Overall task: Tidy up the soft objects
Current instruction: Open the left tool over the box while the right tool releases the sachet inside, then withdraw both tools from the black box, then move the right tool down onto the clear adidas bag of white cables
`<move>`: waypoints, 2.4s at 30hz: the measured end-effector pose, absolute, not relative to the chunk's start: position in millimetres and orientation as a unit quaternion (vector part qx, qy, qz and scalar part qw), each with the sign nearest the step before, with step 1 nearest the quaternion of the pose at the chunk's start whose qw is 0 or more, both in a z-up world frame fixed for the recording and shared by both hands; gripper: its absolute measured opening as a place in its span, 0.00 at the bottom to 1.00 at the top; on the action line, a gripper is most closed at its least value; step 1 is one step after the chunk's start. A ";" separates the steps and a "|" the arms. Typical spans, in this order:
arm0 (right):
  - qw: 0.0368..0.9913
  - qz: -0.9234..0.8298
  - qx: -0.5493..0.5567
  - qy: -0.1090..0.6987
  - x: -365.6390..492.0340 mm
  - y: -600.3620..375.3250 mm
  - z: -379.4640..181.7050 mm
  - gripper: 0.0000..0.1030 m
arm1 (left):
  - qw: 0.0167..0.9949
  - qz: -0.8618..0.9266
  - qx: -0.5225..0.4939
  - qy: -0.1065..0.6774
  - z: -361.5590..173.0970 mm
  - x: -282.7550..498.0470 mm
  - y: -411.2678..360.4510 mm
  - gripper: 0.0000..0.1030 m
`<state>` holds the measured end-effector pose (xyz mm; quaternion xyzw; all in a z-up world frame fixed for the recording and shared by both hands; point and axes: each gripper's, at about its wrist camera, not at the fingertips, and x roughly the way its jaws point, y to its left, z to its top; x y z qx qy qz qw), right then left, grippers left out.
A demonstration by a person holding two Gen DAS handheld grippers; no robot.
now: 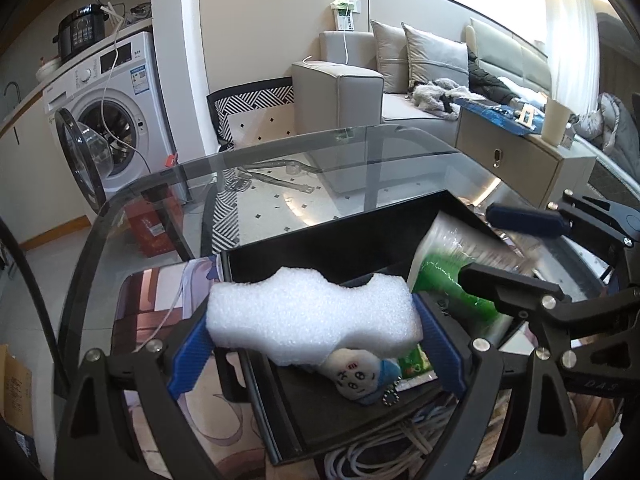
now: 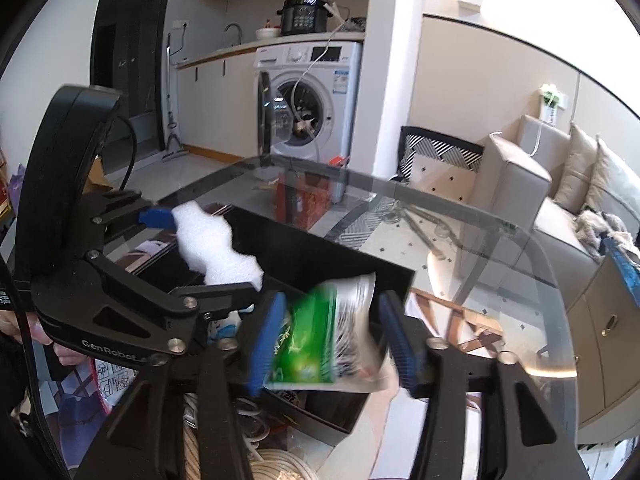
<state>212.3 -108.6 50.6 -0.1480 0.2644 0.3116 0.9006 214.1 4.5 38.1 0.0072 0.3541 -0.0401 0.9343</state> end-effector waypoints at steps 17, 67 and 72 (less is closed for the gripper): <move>0.914 0.300 -0.085 0.258 156.0 -154.4 66.9 1.00 | 0.951 -0.041 -0.025 0.306 61.1 149.6 16.9 1.00; 0.868 0.366 -0.170 0.290 88.1 -132.8 24.1 1.00 | 0.945 -0.023 -0.006 0.326 8.5 76.8 22.6 1.00; 0.858 0.379 -0.184 0.294 87.1 -124.4 18.6 0.99 | 0.944 -0.032 -0.023 0.329 5.8 76.1 26.3 1.00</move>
